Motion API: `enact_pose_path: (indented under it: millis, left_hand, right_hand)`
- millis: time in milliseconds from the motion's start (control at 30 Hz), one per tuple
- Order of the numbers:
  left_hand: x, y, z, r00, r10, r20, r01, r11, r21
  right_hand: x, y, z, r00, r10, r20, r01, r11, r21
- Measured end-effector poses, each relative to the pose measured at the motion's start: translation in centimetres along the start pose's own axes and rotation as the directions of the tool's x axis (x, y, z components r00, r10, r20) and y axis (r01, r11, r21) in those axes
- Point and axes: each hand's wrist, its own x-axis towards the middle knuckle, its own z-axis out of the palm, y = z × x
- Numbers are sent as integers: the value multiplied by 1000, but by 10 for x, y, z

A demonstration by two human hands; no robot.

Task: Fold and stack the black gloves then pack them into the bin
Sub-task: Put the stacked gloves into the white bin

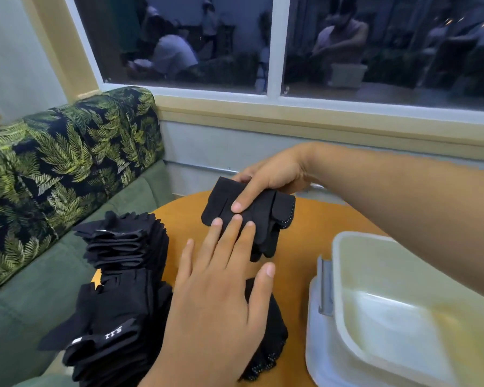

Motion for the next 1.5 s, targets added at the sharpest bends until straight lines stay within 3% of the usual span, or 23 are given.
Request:
enact_pose_path:
  millis: [267,433,500,567,667,833,1033,1100,1233,1333,1400,1500]
  left_hand:
    - [10,95,-1,925,326,-193,-348,934,-88]
    - [-3,135,13,854,469,-224,-509,842,-179]
    - [-11,134,16,840,466,-279,-535,798,-279]
    - [-16,124,20,883,361,-300,-462,779,-423]
    - [-18,114,28,973,164,-164,-230,768,-597]
    - [-19,113,43,989,77,123,7,822,-570]
    - [-20,112,52,972,80,222,47,857,-514]
    - [-21,112,54,972,84,219,42,856,-514]
    - [-23,111,57,974,108,199,16,846,-534]
    - [-23,110,57,976,115,184,4,838,-545]
    - [-23,109,58,975,131,177,-13,835,-549]
    - [-25,108,60,974,145,172,-28,836,-548]
  right_hand:
    - [-149,26,-14,998,13,-64,-9,999,52]
    - [-202,74,3,992,97,-81,-86,987,138]
    - [-206,95,15,986,136,-93,-119,978,172]
    - [-201,114,28,982,171,-85,-152,969,195]
    - [-181,142,45,975,216,-62,-198,957,212]
    - [-144,175,66,946,322,-31,-302,912,277]
    - [-122,198,83,921,387,-45,-366,899,241]
    - [-115,202,89,919,381,-97,-364,918,156]
    - [-127,192,95,914,241,-327,-309,934,-176]
    - [-147,184,100,880,132,-457,-343,841,-418]
    - [-159,183,106,871,69,-487,-337,805,-489]
    - [-175,185,113,880,8,-476,-250,858,-449]
